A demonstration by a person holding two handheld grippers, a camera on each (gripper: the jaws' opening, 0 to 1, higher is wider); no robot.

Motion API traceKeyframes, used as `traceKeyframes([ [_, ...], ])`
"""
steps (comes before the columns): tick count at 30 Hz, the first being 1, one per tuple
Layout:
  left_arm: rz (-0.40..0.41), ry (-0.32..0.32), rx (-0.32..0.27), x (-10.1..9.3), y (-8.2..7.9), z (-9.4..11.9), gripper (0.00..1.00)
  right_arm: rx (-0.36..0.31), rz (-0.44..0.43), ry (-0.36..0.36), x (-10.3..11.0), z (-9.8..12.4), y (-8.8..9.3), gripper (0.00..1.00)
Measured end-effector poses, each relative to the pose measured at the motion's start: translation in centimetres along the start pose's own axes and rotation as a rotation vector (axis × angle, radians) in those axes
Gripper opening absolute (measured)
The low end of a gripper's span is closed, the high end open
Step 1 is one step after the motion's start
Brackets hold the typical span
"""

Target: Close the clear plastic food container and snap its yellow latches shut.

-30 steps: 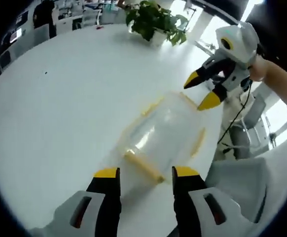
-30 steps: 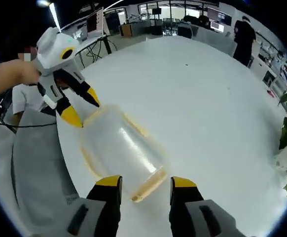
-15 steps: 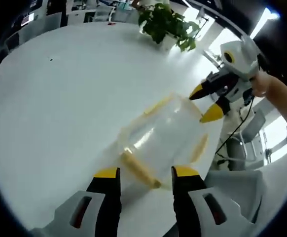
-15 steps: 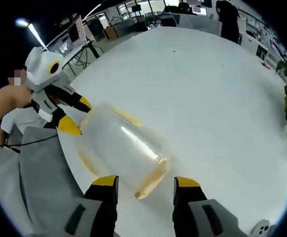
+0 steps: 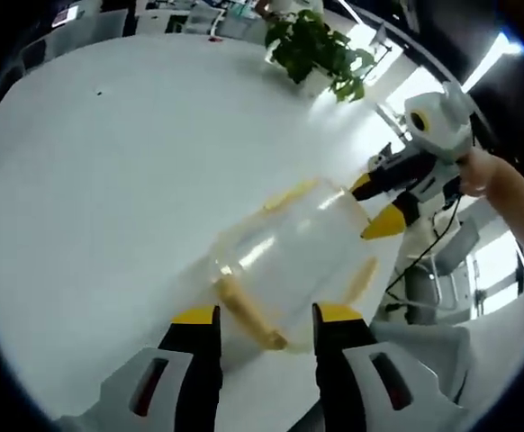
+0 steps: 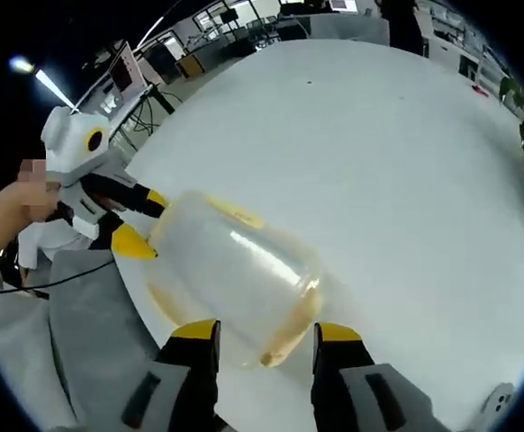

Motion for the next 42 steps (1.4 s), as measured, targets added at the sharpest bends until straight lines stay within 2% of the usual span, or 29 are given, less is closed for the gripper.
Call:
traceKeyframes([
  [18,0.047,-0.024,-0.006,-0.22,-0.29,-0.26,0.33,-0.002,-0.006,0.03,0.35,-0.19,-0.02,0.37],
  [27,0.069,-0.004,-0.015,-0.2,-0.58,-0.18,0.29,-0.01,0.001,0.028,0.16,-0.29,-0.17,0.35],
  [29,0.038,-0.002,-0.018,-0.54,-0.61,-0.21,0.29,-0.006,0.007,0.028,0.03,-0.22,-0.2,0.35],
  [33,0.05,-0.002,-0.014,-0.4,-0.51,-0.57,0.28,-0.006,0.012,0.026,0.12,-0.19,-0.09,0.34],
  [35,0.043,-0.006,0.0,-0.37,-0.47,-0.52,0.28,-0.001,0.001,0.022,0.09,-0.23,-0.12,0.34],
  [37,0.048,-0.009,0.0,-0.31,-0.74,-0.34,0.28,0.064,0.014,-0.005,0.12,-0.21,0.1,0.32],
  [38,0.046,-0.01,0.0,-0.34,-0.77,-0.27,0.28,0.017,0.0,-0.001,0.22,-0.79,-0.73,0.33],
  [42,0.042,-0.011,-0.008,-0.34,-0.49,-0.22,0.28,0.006,-0.01,-0.003,0.13,-0.57,-0.3,0.33],
])
Point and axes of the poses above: the point that each gripper's makers call its tool centre point, and the gripper's own axes: z roughly backward along the fingers, x roughly to its left, y roughly out of its underside, the point moved 4 cm from there along z, roughly backward along the fingers
